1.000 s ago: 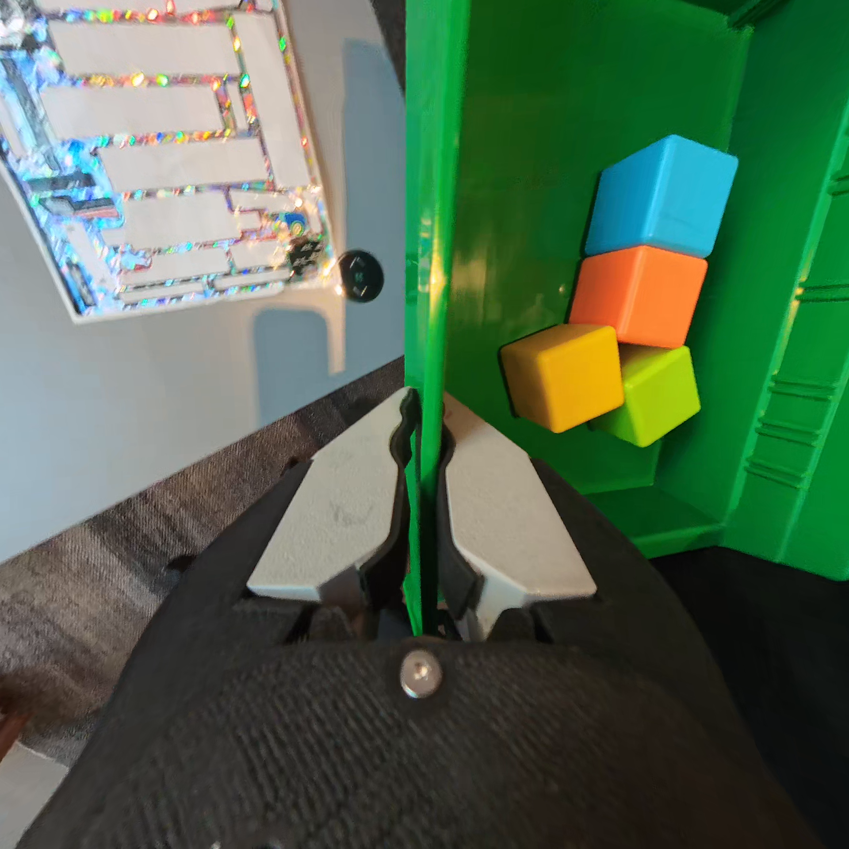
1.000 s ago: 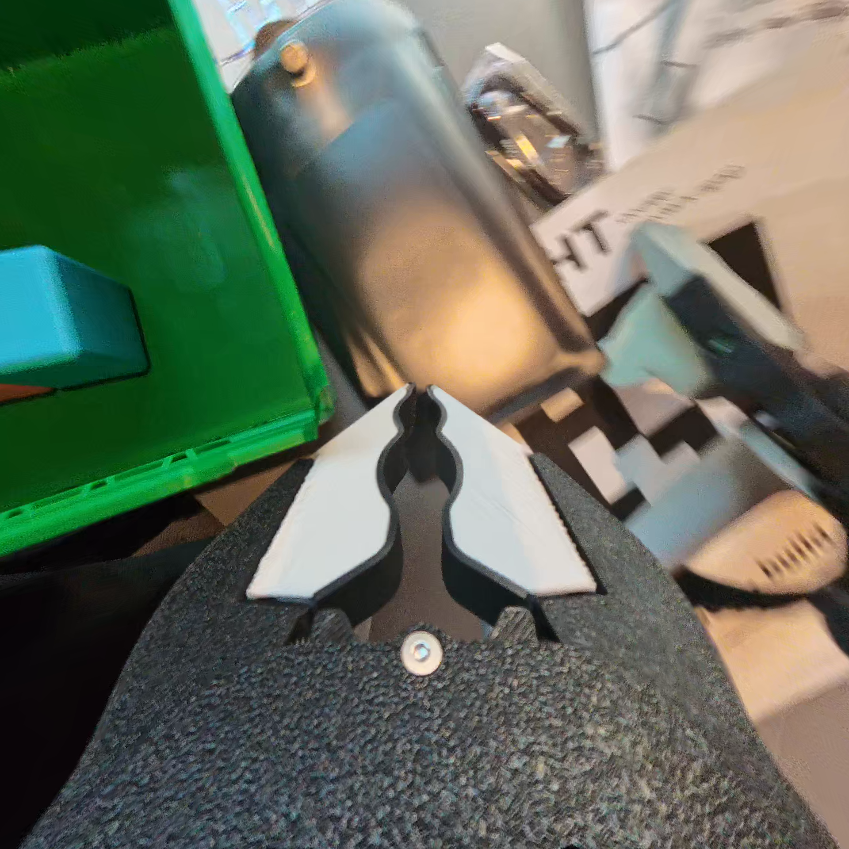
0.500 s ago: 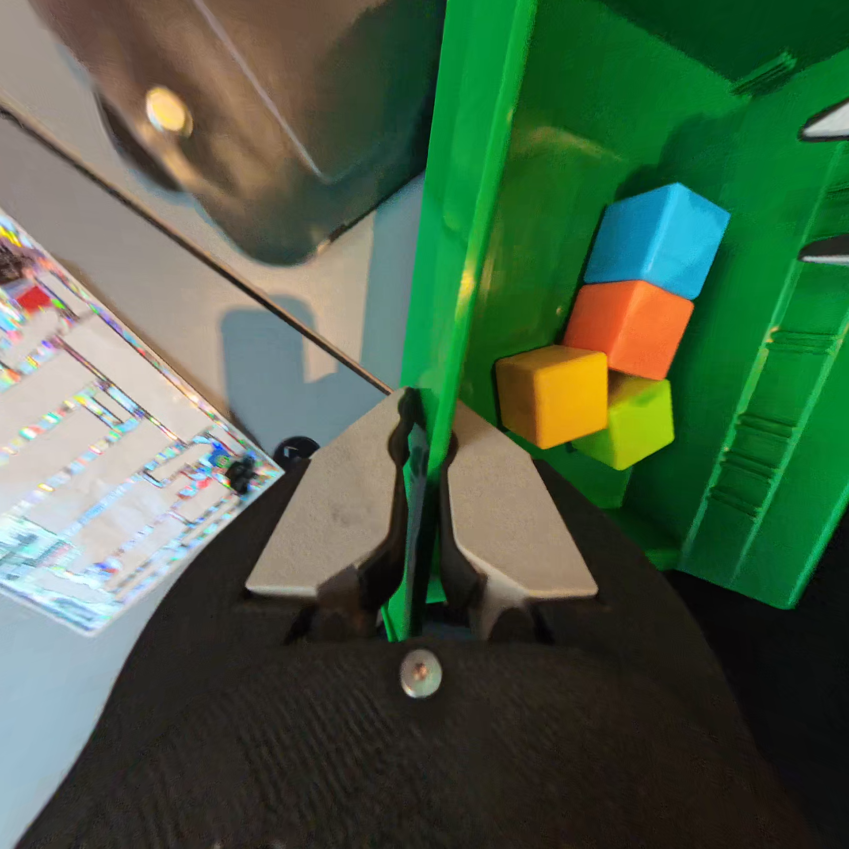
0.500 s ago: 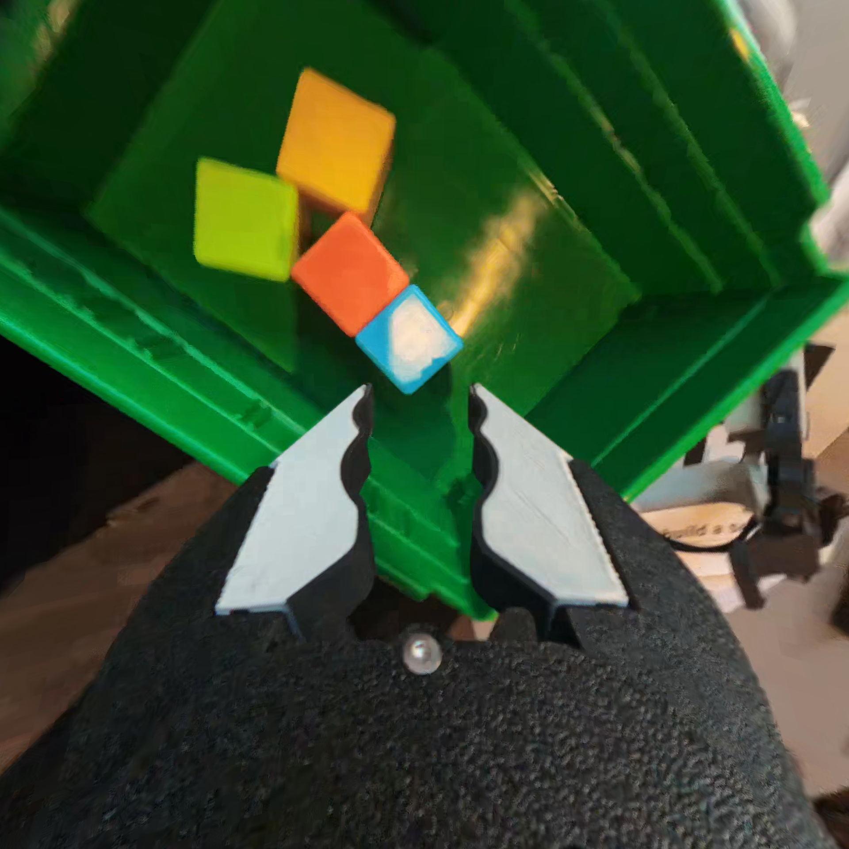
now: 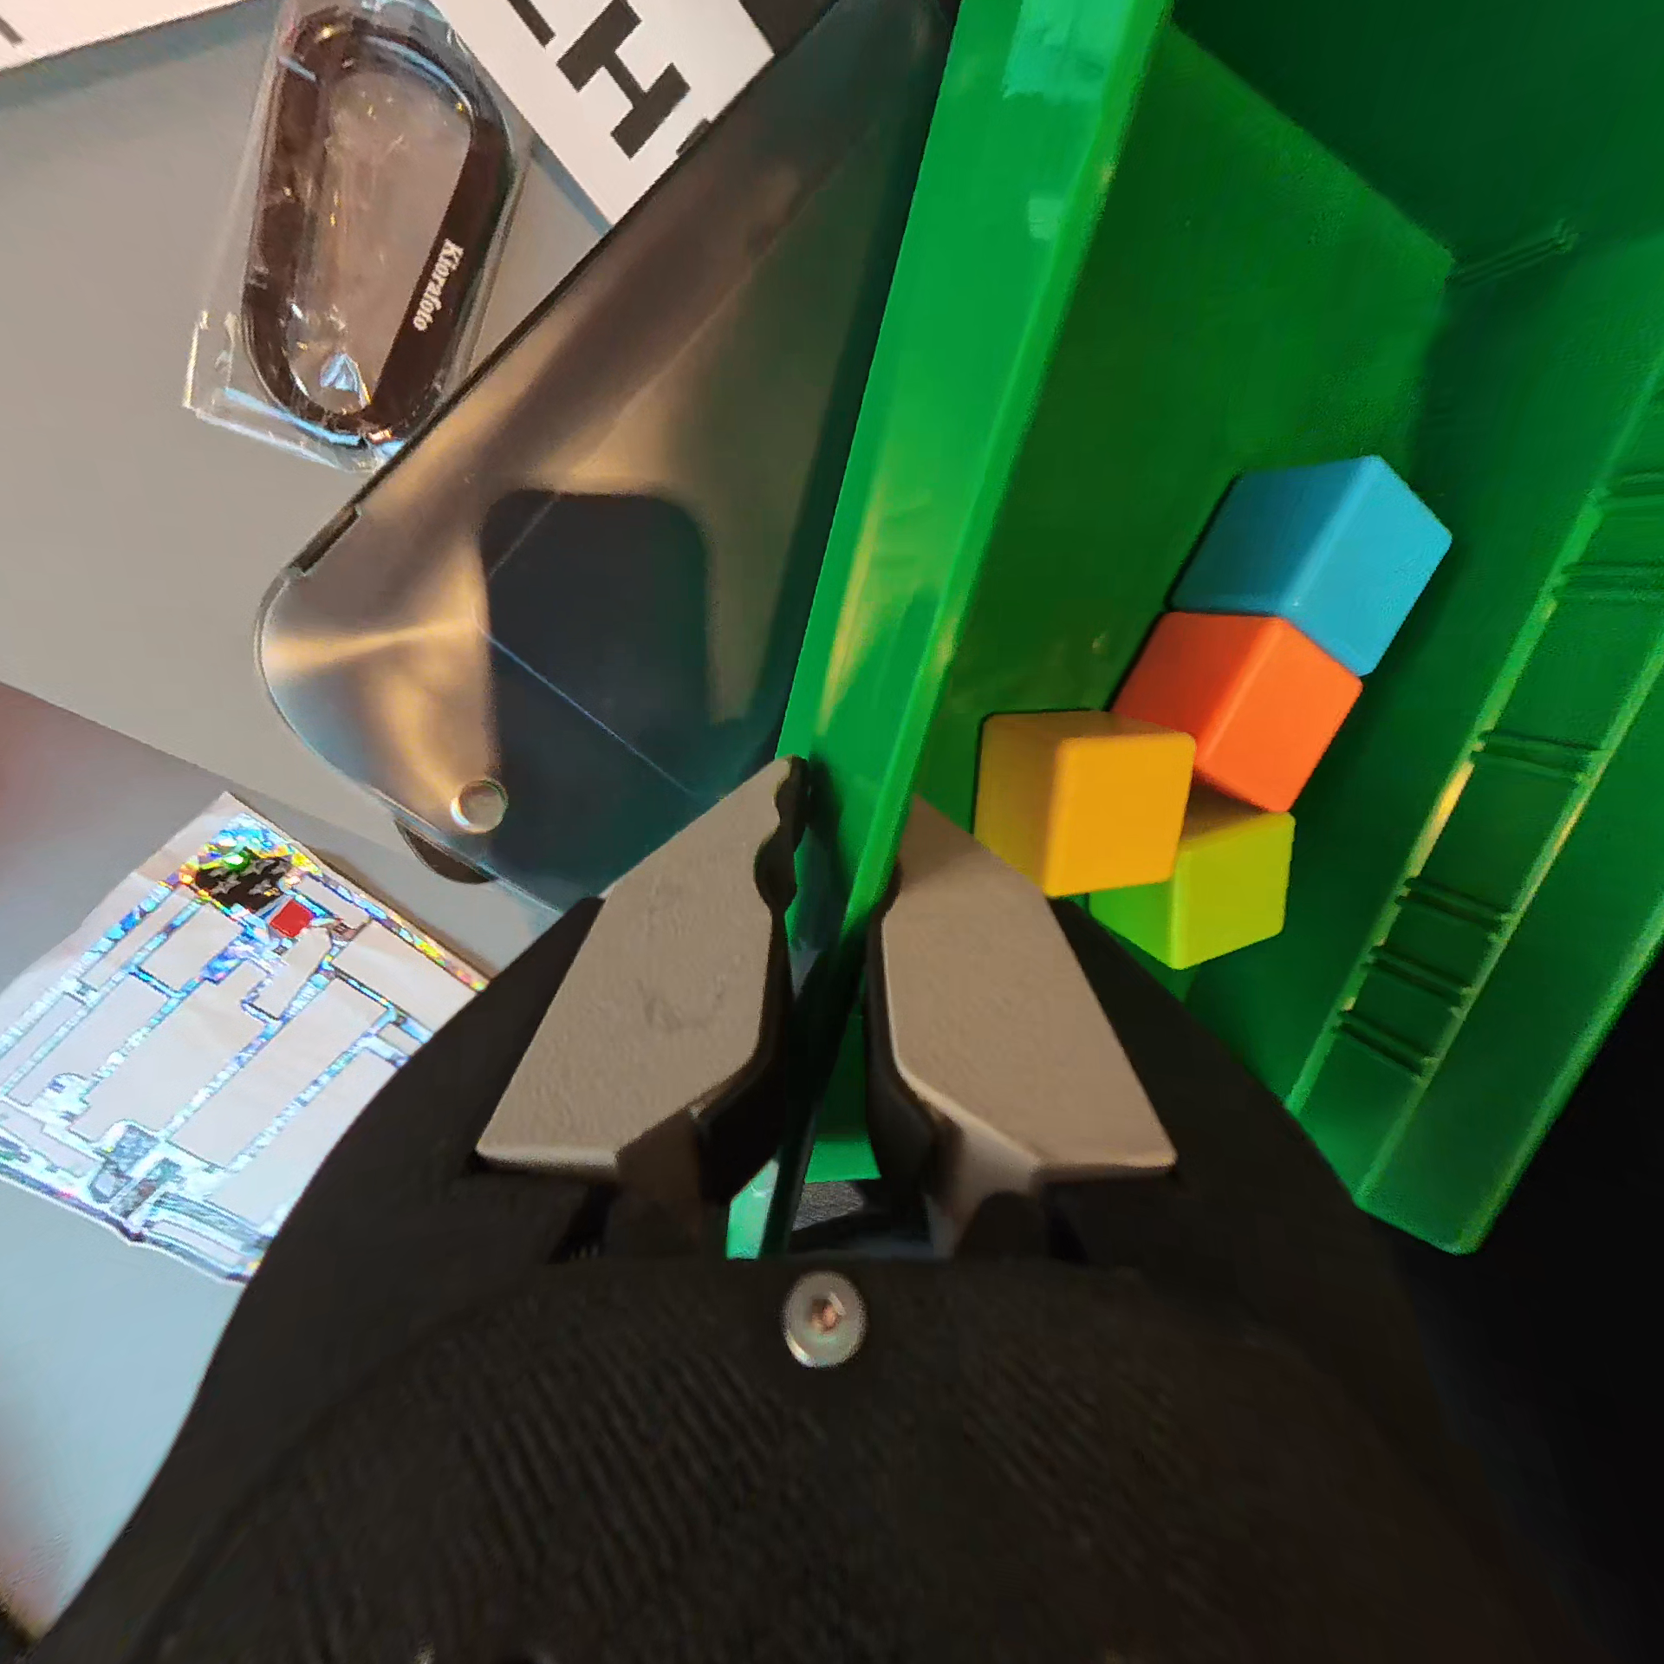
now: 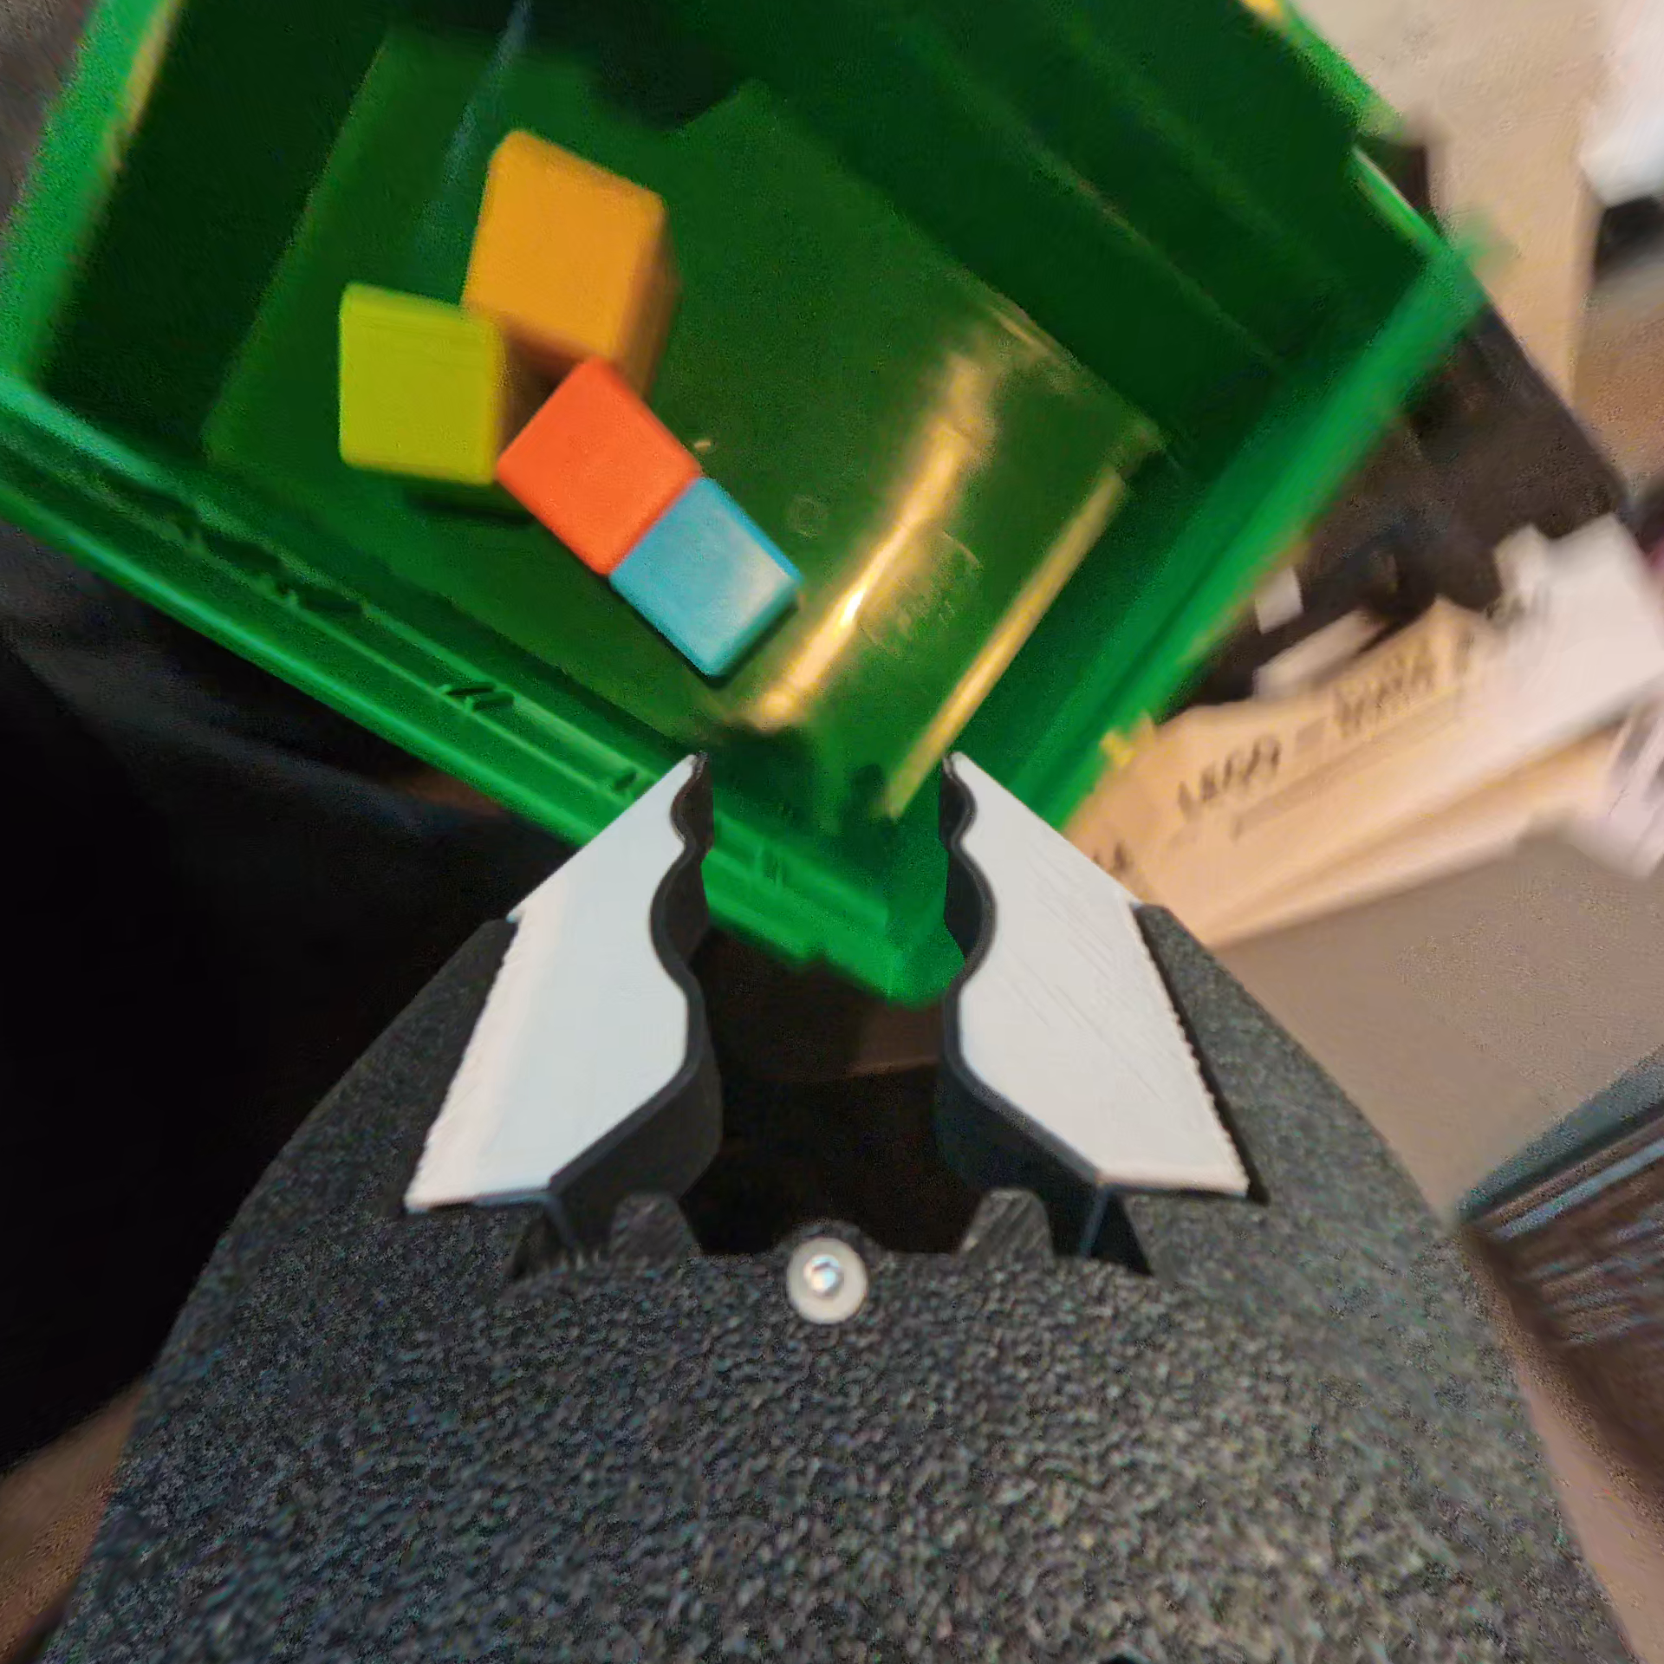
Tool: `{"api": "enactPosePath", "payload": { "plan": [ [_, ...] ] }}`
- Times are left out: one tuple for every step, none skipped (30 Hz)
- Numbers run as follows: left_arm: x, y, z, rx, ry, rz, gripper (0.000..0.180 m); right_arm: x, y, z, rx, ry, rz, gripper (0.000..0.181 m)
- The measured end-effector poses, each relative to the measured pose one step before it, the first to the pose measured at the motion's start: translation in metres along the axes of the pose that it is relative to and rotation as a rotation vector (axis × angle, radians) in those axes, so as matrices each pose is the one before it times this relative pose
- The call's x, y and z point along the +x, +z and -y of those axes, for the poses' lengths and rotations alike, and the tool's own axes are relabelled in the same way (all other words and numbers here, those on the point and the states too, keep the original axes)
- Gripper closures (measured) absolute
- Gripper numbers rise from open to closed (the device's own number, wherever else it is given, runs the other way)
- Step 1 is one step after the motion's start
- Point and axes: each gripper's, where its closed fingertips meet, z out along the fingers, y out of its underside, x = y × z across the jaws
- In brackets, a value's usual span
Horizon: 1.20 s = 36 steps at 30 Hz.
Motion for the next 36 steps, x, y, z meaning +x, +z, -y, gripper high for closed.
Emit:
{"api": "enactPosePath", "payload": {
  "plan": [
    [0.00214, -0.00016, -0.00086, 0.0017, -0.0114, -0.0035, 0.172, 0.00685, -0.01425, -0.01380, 0.0759, 0.1820, 0.0310, 0.131],
    [0.00113, -0.00002, -0.00088, 0.0054, -0.0047, 0.0035, 0.171, 0.00212, -0.01162, -0.00996, 0.0826, 0.1751, 0.0568, 0.130],
    [0.00012, -0.00011, -0.00017, 0.0119, -0.0003, 0.0076, 0.172, -0.00624, -0.00816, -0.00591, 0.0896, 0.1519, 0.0898, 0.129],
    [0.00041, -0.00065, 0.00096, 0.0170, -0.0001, 0.0025, 0.172, -0.01415, -0.00251, -0.00891, 0.0611, 0.1165, 0.1169, 0.133],
    [0.00042, 0.00001, 0.00070, 0.0102, -0.0005, 0.0017, 0.172, -0.01272, 0.00480, -0.01864, -0.0086, 0.0809, 0.1009, 0.145],
    [0.00016, 0.00005, -0.00009, 0.0026, 0.0051, 0.0049, 0.172, -0.00294, 0.00979, -0.02918, -0.0919, 0.0360, 0.0442, 0.150],
    [-0.00037, 0.00013, -0.00002, -0.0011, 0.0153, 0.0079, 0.173, 0.00747, 0.01132, -0.03281, -0.1332, -0.0242, -0.0234, 0.146],
    [-0.00034, 0.00012, 0.00028, -0.0035, 0.0084, 0.0043, 0.173, 0.01065, 0.01120, -0.02972, -0.1186, -0.0725, -0.0569, 0.142],
    [0.00013, -0.00003, 0.00063, -0.0042, -0.0088, -0.0060, 0.173, 0.00479, 0.01114, -0.02643, -0.0938, -0.0746, -0.0367, 0.145],
    [0.00025, 0.00011, 0.00049, -0.0049, -0.0202, -0.0120, 0.173, -0.00311, 0.01120, -0.02394, -0.0792, -0.0384, 0.0001, 0.148],
    [0.00055, 0.00039, 0.00023, -0.0011, -0.0187, -0.0097, 0.173, -0.01049, 0.01082, -0.01994, -0.0608, -0.0112, 0.0339, 0.147],
    [-0.00006, -0.00020, -0.00043, 0.0015, -0.0052, -0.0021, 0.172, -0.01199, 0.00845, -0.01266, -0.0260, -0.0050, 0.0320, 0.146],
    [-0.00041, -0.00051, -0.00066, 0.0030, 0.0010, 0.0010, 0.172, -0.00819, 0.00238, -0.00205, 0.0243, -0.0006, 0.0081, 0.170],
    [-0.00004, -0.00033, 0.00016, 0.0039, 0.0039, 0.0025, 0.172, -0.00339, 0.00059, -0.00515, -0.0057, -0.0320, -0.0213, 0.181],
    [-0.00005, 0.00000, -0.00013, 0.0049, 0.0107, 0.0060, 0.172, 0.00379, -0.00084, -0.00737, -0.0289, -0.0387, -0.0649, 0.171],
    [-0.00014, -0.00006, 0.00029, 0.0055, 0.0167, 0.0101, 0.173, 0.00471, -0.00256, -0.00973, -0.0303, -0.0382, -0.0650, 0.159],
    [0.00037, -0.00012, 0.00000, 0.0032, 0.0177, 0.0094, 0.173, 0.00435, -0.00284, -0.01617, -0.0436, -0.0336, -0.0563, 0.163],
    [0.00002, -0.00001, 0.00058, 0.0007, 0.0157, 0.0041, 0.173, 0.00620, -0.00136, -0.02313, -0.0598, -0.0233, -0.0683, 0.162],
    [0.00059, 0.00016, 0.00104, 0.0039, 0.0102, -0.0019, 0.173, 0.00640, -0.00069, -0.02522, -0.0585, -0.0148, -0.0755, 0.160],
    [-0.00041, 0.00036, 0.00149, 0.0048, 0.0021, -0.0057, 0.173, 0.00242, -0.00170, -0.01832, -0.0185, 0.0014, -0.0532, 0.153],
    [0.00015, -0.00015, 0.00165, 0.0070, -0.0018, -0.0064, 0.173, 0.00205, -0.00359, -0.01901, -0.0401, -0.0038, -0.0438, 0.161],
    [0.00051, -0.00088, 0.00241, 0.0155, -0.0030, -0.0037, 0.173, 0.00645, -0.00126, -0.02096, -0.0594, -0.0143, -0.0672, 0.163],
    [0.00077, -0.00129, 0.00336, 0.0235, -0.0007, -0.0006, 0.173, 0.00543, -0.00113, -0.01979, -0.0475, -0.0040, -0.0526, 0.158],
    [0.00026, -0.00215, 0.00233, 0.0214, 0.0043, 0.0049, 0.173, 0.00222, -0.00121, -0.01751, -0.0268, 0.0158, -0.0157, 0.160],
    [0.00039, -0.00197, 0.00182, 0.0140, 0.0040, 0.0056, 0.173, 0.00297, -0.00093, -0.01645, -0.0251, 0.0309, -0.0035, 0.161],
    [0.00032, -0.00184, 0.00160, 0.0104, 0.0013, 0.0024, 0.173, 0.00462, -0.00121, -0.01420, -0.0175, 0.0404, -0.0059, 0.161],
    [0.00007, -0.00121, 0.00224, 0.0104, -0.0010, -0.0007, 0.174, 0.00608, -0.00098, -0.00992, -0.0014, 0.0482, -0.0017, 0.162],
    [0.00056, -0.00308, 0.00267, 0.0133, -0.0073, -0.0018, 0.174, 0.00629, -0.00095, -0.00701, 0.0019, 0.0434, 0.0034, 0.161],
    [0.00072, -0.00189, 0.00333, 0.0147, -0.0113, -0.0019, 0.172, 0.00826, -0.00017, -0.00426, -0.0006, 0.0256, -0.0083, 0.162],
    [0.00043, -0.00158, 0.00337, 0.0158, -0.0059, 0.0023, 0.171, 0.00852, -0.00002, -0.00125, 0.0066, 0.0206, -0.0096, 0.161],
    [0.00038, -0.00114, 0.00275, 0.0142, 0.0018, 0.0033, 0.170, 0.00615, 0.00065, 0.00122, 0.0139, 0.0332, 0.0073, 0.160],
    [-0.00010, -0.00054, 0.00150, 0.0040, 0.0029, 0.0073, 0.169, 0.00502, 0.00190, 0.00213, 0.0141, 0.0334, 0.0141, 0.159],
    [-0.00066, -0.00102, 0.00098, 0.0001, 0.0036, 0.0117, 0.167, 0.00495, 0.00201, 0.00241, 0.0086, 0.0155, 0.0065, 0.159],
    [-0.00078, -0.00243, 0.00175, 0.0079, 0.0073, 0.0139, 0.166, 0.00591, 0.00146, 0.00499, 0.0119, 0.0022, -0.0047, 0.158],
    [-0.00083, -0.00329, 0.00225, 0.0134, 0.0106, 0.0163, 0.166, 0.00524, 0.00069, 0.00962, 0.0283, 0.0054, -0.0024, 0.157],
    [-0.00117, -0.00377, 0.00156, 0.0080, 0.0083, 0.0168, 0.165, 0.00474, 0.00089, 0.01371, 0.0407, 0.0121, 0.0112, 0.157]
  ]
}}
